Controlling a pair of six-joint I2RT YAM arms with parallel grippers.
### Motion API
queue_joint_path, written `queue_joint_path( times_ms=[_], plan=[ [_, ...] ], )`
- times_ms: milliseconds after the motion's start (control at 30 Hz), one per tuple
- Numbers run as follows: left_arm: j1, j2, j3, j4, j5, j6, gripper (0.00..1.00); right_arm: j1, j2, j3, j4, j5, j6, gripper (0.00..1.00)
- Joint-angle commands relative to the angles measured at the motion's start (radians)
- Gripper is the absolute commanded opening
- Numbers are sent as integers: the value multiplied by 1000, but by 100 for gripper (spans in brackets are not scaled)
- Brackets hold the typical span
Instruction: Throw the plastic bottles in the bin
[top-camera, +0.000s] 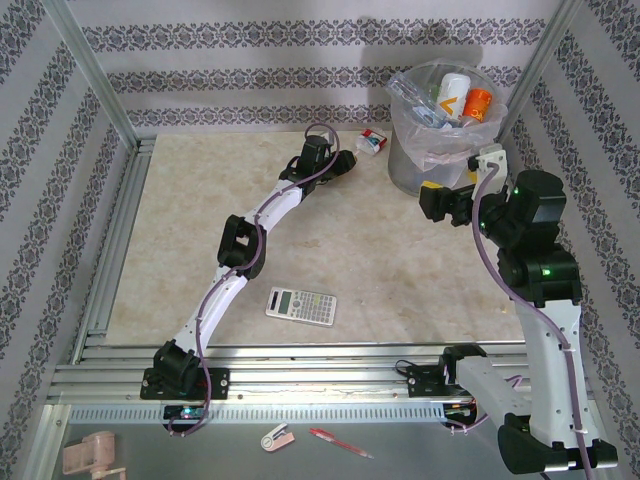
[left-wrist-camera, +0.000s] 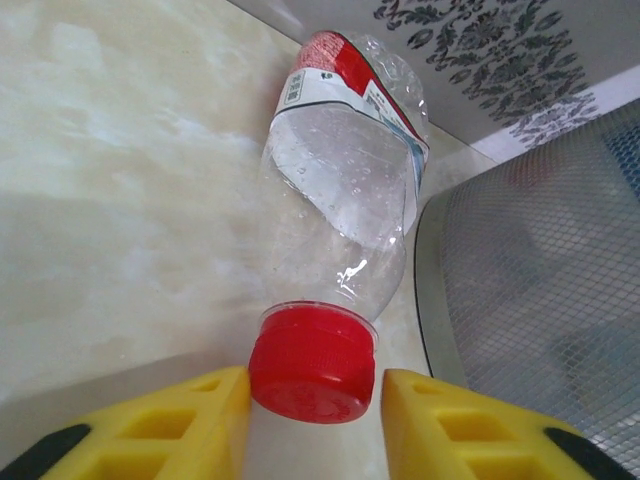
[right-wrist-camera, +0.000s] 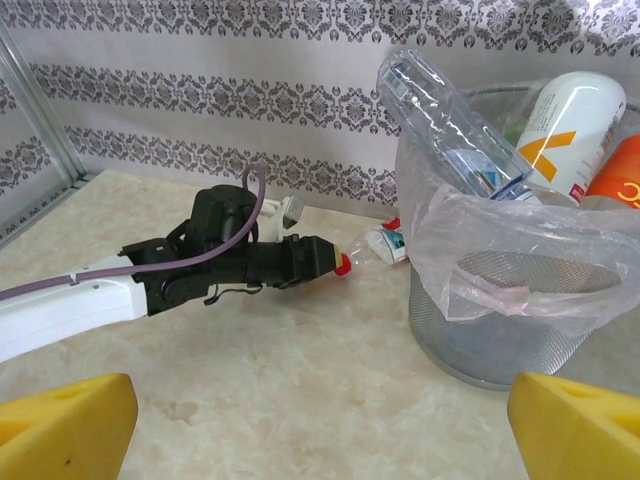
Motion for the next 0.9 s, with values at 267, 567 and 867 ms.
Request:
queue_joint_path(
  times_ms=[267,567,867],
  plan=[
    [-13,3,5,45,89,16,29,-16,-34,-74,-1,-34,59,91],
    [-32,-188,-297,258,202,100,26,139,57,-103,5,-9,281,80],
    [26,-817,-1188,717,67,197,45,396,295,16,-42,199,607,76]
  ],
)
